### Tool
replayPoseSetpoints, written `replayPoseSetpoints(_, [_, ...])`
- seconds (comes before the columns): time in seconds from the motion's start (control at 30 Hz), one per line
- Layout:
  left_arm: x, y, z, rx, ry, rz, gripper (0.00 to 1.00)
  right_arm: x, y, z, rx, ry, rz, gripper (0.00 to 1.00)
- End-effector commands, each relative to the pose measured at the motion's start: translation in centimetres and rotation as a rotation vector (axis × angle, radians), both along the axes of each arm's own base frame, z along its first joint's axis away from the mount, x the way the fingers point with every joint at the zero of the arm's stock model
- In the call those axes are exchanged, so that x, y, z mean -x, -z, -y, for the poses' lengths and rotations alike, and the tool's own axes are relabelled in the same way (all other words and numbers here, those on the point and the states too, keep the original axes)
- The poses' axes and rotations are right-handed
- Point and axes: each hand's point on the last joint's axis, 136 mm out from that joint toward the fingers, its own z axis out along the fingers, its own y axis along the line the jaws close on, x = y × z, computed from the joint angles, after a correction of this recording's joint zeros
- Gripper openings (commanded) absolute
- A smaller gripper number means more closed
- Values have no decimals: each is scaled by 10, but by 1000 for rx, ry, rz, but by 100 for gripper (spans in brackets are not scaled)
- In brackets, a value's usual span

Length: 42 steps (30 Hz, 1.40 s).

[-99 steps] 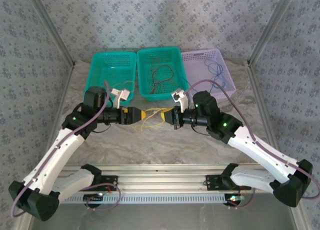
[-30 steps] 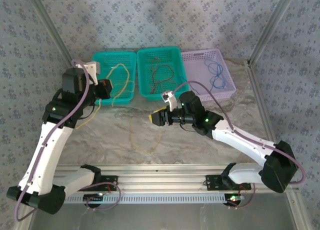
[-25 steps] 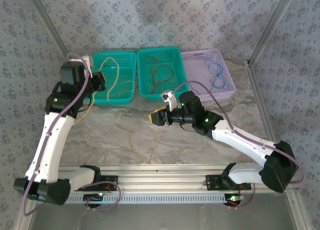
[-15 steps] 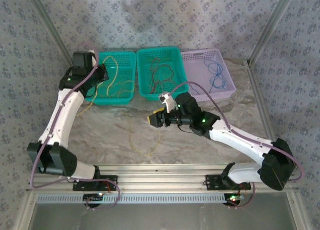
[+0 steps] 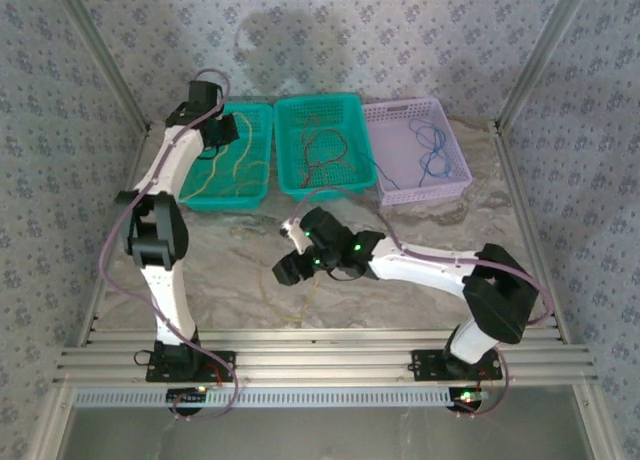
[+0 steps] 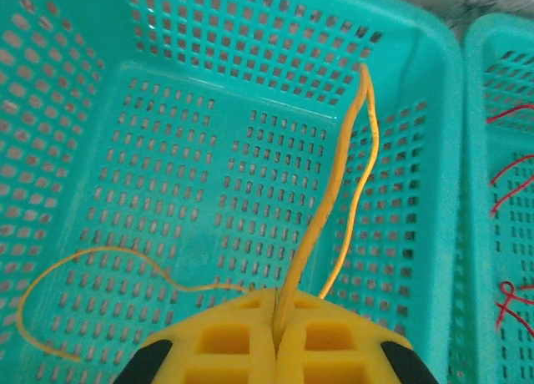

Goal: Untangle the cables

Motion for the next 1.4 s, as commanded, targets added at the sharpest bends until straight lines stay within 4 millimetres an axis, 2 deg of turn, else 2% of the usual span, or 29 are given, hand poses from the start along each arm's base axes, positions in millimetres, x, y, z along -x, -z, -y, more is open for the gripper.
replayPoseSetpoints(0.0, [-6, -2, 3, 2, 12, -39, 5, 18, 23, -3, 143, -86, 61, 63])
replayPoseSetpoints(0.2, [-22, 13, 18, -5, 47, -88, 30, 46, 55, -2, 282, -161, 95, 64])
replayPoseSetpoints(0.27, [-23, 9, 23, -6, 55, -90, 47, 53, 61, 0, 316, -181, 104, 64])
replayPoseSetpoints(0.33, [-21, -5, 28, -10, 64, -63, 62, 56, 67, 4, 354, -186, 124, 65])
replayPoseSetpoints(0.4, [-16, -26, 33, -10, 72, -27, 70, 57, 73, 9, 377, -181, 133, 65])
replayPoseSetpoints(0.47, [-8, -53, 34, 1, 71, 16, 74, 59, 77, 13, 391, -184, 128, 66])
replayPoseSetpoints(0.57, [11, -106, 36, 27, 63, 108, 80, 64, 80, 15, 401, -202, 111, 67])
replayPoseSetpoints(0.67, [41, -159, 31, 32, 49, 201, 88, 74, 85, 15, 401, -232, 90, 67])
replayPoseSetpoints(0.7, [51, -170, 28, 29, 40, 218, 94, 77, 86, 16, 404, -241, 83, 67])
replayPoseSetpoints(0.77, [72, -187, 22, 33, 29, 252, 96, 83, 92, 17, 411, -257, 66, 68])
replayPoseSetpoints(0.87, [103, -197, 12, 38, 7, 279, 99, 87, 100, 20, 425, -265, 54, 67])
replayPoseSetpoints(0.97, [131, -195, 5, 40, -7, 288, 100, 88, 108, 21, 451, -272, 48, 61])
replayPoseSetpoints(1.0, [139, -193, 4, 40, -7, 287, 100, 87, 110, 21, 460, -269, 51, 55])
replayPoseSetpoints(1.07, [159, -189, -2, 36, -17, 285, 100, 84, 111, 21, 480, -264, 57, 30])
replayPoseSetpoints(1.1, [167, -186, -3, 37, -14, 280, 100, 81, 110, 21, 488, -257, 68, 21])
replayPoseSetpoints(1.13, [176, -181, -5, 34, -13, 276, 100, 77, 106, 21, 492, -246, 83, 12])
replayPoseSetpoints(1.2, [195, -175, -12, 21, -22, 272, 100, 73, 96, 21, 487, -238, 101, 2])
replayPoseSetpoints(1.3, [225, -164, -23, -1, -44, 280, 100, 65, 70, 16, 446, -216, 124, 0])
replayPoseSetpoints(1.37, [245, -155, -31, -12, -64, 284, 100, 60, 38, 9, 380, -213, 147, 0])
